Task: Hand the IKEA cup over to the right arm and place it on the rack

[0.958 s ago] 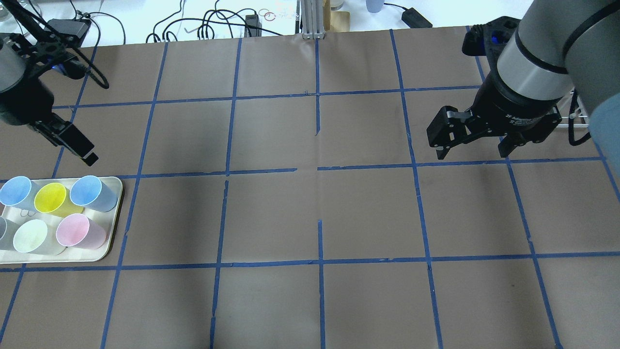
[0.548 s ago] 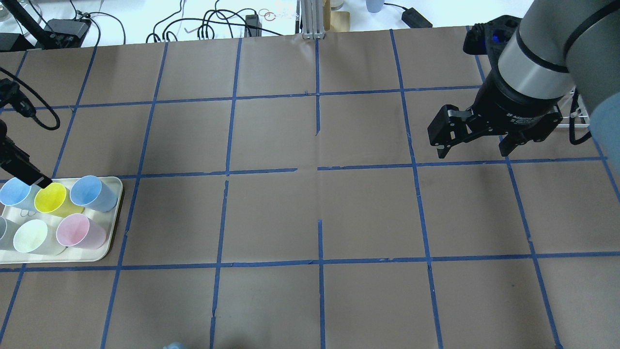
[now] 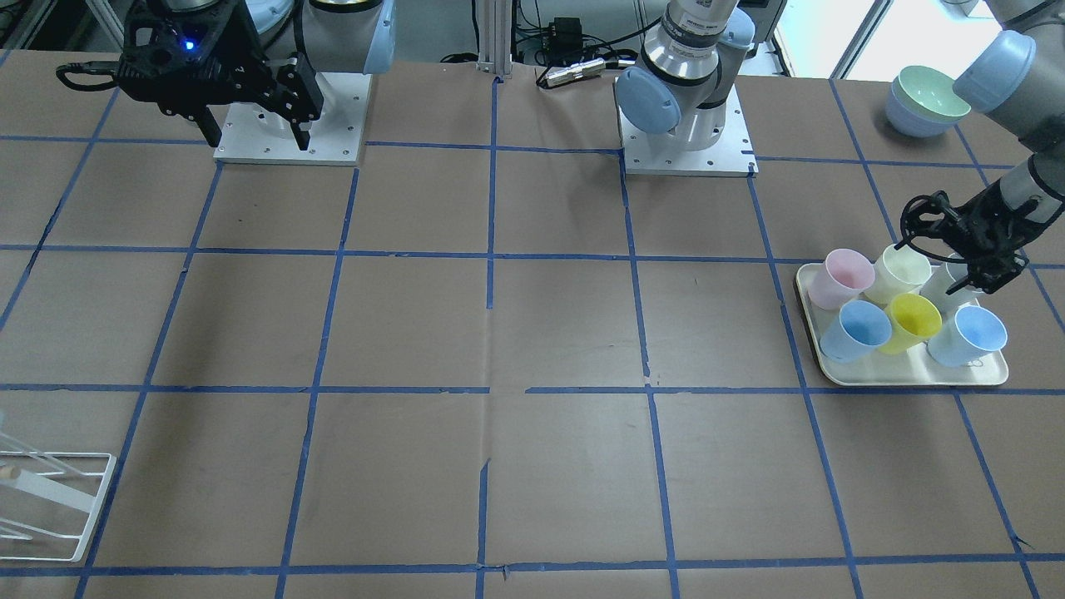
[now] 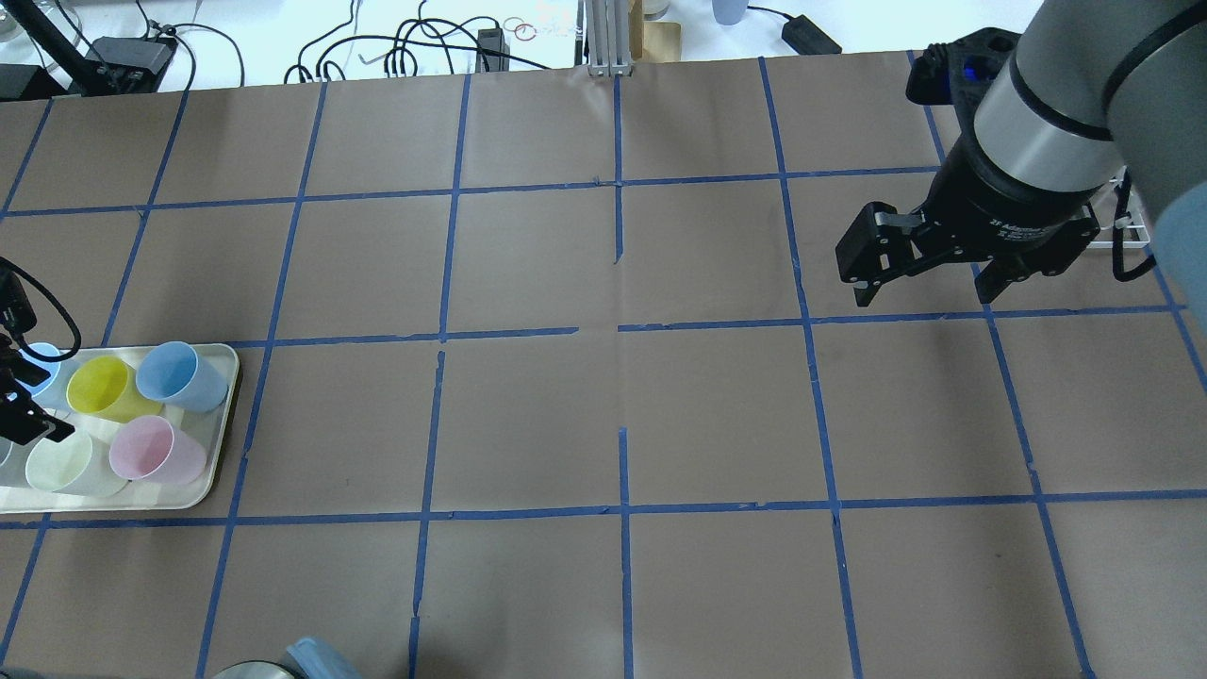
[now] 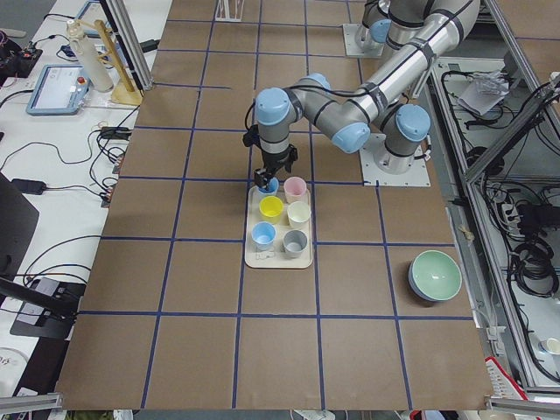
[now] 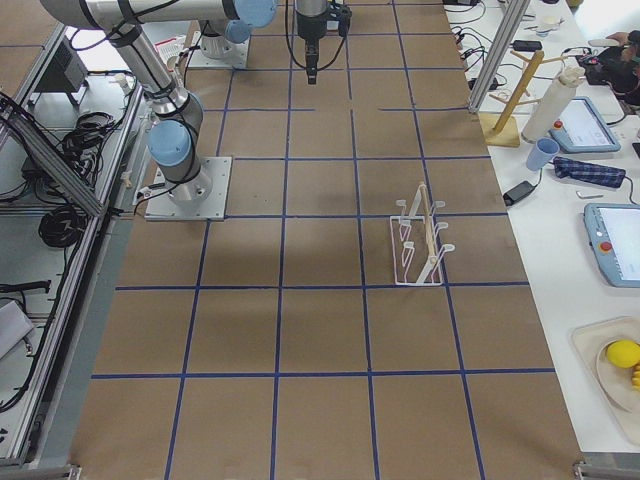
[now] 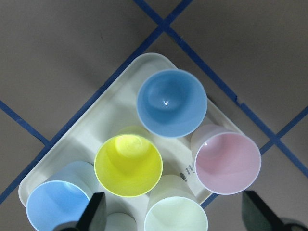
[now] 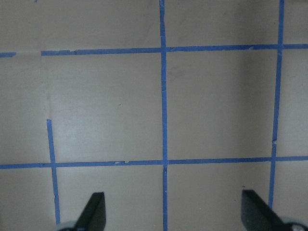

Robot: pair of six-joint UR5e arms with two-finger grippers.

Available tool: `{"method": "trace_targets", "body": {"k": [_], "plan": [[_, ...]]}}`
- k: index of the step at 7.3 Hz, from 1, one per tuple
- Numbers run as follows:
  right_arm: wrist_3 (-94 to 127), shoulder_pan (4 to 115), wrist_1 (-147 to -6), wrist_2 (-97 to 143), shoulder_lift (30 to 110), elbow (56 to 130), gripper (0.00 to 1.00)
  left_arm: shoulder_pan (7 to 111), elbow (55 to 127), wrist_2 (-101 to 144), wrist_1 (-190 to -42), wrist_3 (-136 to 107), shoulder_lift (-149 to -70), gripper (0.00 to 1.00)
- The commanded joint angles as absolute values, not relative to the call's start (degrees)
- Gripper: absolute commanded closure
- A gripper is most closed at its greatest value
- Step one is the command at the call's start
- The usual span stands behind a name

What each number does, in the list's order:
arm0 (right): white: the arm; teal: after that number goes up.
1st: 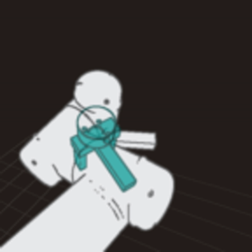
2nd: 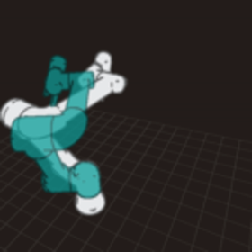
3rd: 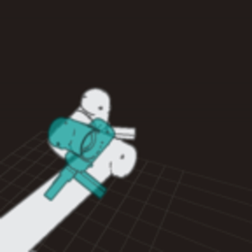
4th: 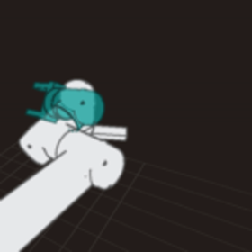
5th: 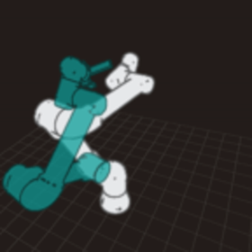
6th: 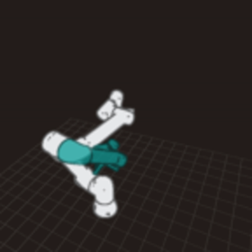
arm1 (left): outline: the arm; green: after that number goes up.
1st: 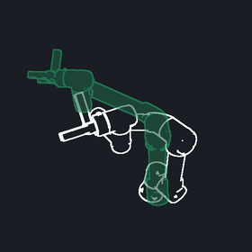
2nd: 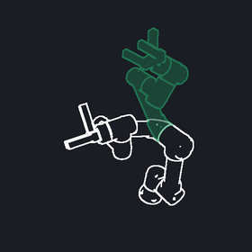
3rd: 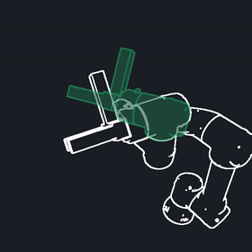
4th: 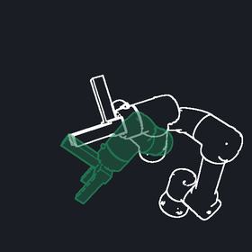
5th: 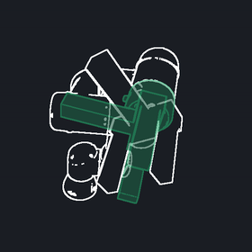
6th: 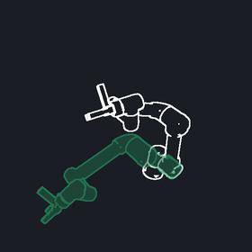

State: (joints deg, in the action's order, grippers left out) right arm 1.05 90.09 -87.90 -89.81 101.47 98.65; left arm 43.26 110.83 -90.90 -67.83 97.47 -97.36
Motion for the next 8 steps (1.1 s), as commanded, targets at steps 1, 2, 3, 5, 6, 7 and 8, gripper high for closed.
{"method": "trace_targets", "body": {"k": [1, 2, 3, 5, 6, 7, 8], "plan": [[1.1, 90.1, -88.7, -89.6, 101.4, 98.6, 0.00, 40.9, 111.0, -90.7, -65.8, 102.7, -99.7, 0.00], [1.1, 90.1, -88.7, -89.6, 101.5, 98.6, 0.00, 40.1, 110.7, -90.7, -64.3, 103.8, -100.6, 0.00], [1.2, 90.1, -88.5, -89.6, 101.4, 98.7, 0.00, 40.0, 111.3, -91.0, -61.1, 104.5, -101.7, 0.00], [1.4, 90.1, -88.0, -89.7, 101.5, 98.7, 0.00, 40.1, 111.4, -91.4, -61.0, 104.1, -102.1, 0.01], [1.6, 90.1, -87.5, -89.8, 101.6, 98.7, 0.00, 40.1, 111.4, -91.4, -61.3, 103.9, -102.1, 0.05], [1.7, 90.4, -87.5, -89.7, 101.6, 98.8, 0.00, 40.1, 111.4, -91.3, -61.2, 104.0, -102.3, 0.07], [1.8, 90.4, -87.5, -89.7, 101.8, 98.8, 0.00, 40.2, 111.4, -91.4, -61.1, 103.8, -102.7, 0.12]]}}
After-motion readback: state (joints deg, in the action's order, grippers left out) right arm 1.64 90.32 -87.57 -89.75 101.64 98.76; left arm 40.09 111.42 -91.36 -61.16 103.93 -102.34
